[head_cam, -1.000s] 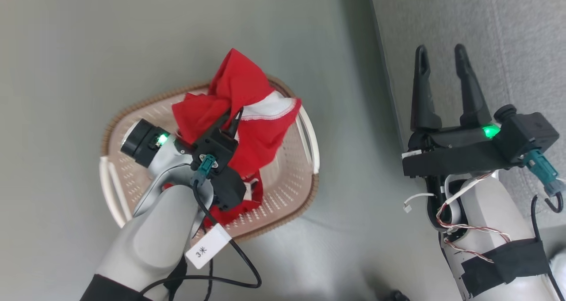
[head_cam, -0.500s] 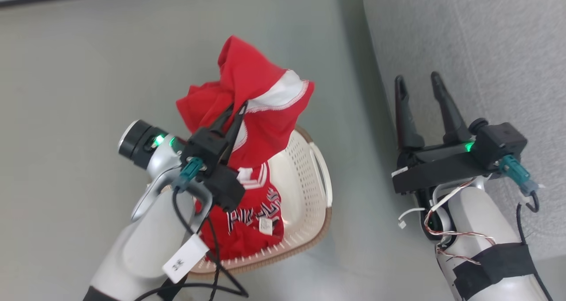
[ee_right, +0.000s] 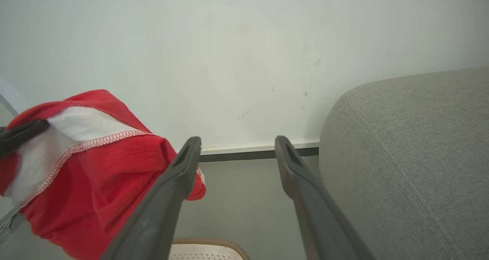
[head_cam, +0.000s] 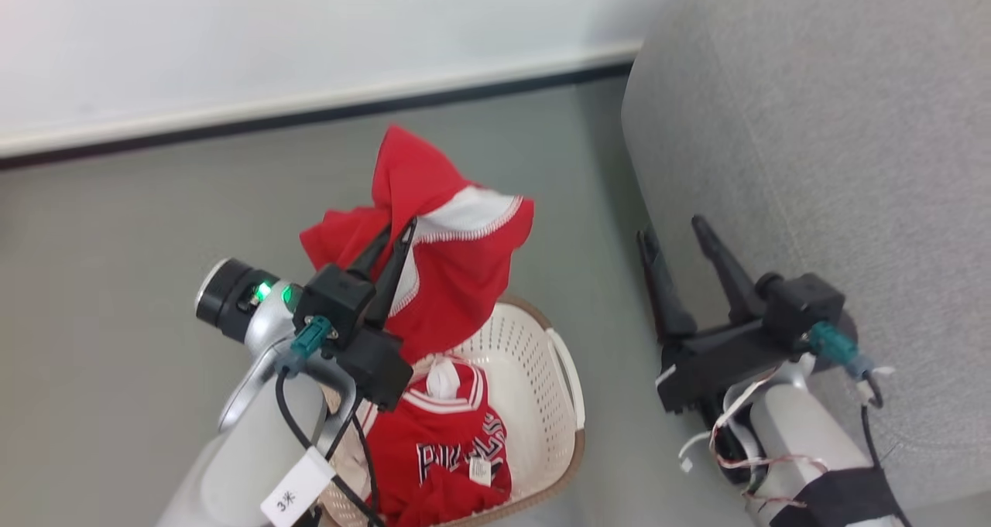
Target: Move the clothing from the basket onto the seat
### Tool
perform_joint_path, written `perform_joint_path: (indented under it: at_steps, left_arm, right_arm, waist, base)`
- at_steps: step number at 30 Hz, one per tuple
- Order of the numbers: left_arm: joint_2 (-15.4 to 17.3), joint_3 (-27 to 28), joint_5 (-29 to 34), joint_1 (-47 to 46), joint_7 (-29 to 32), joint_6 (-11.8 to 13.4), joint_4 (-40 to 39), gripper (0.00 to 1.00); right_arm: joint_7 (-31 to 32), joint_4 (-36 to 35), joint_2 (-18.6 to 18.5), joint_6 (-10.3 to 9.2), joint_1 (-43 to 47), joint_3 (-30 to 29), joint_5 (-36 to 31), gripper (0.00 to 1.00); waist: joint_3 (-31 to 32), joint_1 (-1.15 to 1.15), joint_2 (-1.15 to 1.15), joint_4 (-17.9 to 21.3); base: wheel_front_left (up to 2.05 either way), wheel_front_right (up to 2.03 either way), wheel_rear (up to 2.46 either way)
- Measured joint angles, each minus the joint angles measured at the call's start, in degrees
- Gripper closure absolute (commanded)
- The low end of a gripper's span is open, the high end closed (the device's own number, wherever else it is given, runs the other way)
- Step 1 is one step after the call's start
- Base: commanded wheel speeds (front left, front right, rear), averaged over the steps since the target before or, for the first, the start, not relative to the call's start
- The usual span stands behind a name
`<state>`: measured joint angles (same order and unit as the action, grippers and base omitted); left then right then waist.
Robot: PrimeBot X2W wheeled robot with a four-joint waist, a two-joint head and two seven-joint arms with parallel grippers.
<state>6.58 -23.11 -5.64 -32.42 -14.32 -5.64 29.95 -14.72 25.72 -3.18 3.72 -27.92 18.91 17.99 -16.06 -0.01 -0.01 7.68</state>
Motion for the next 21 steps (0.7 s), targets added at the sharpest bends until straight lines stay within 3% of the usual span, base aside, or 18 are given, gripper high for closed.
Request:
perform_joint_path:
  at_steps: [10, 21]
  left_arm:
    - [0.1, 0.1, -1.4, 4.8, 0.0, -0.4, -0.4, 1.0]
    - [-0.3, -0.5, -1.8, 9.6, 0.0, -0.4, -3.7, 1.0]
  right_arm:
    - [0.0, 4.4, 0.0, 1.86, 3.1, 4.6, -0.3, 0.0]
    - [0.0, 4.3, -0.1, 2.93, 5.3, 12.4, 3.0, 0.0]
  waist:
    - [8.6, 0.0, 0.0, 0.2]
    - [16.2, -0.01, 0.0, 0.3]
  base:
    - [0.0, 0.0, 0.0]
    - [0.0, 0.0, 0.0]
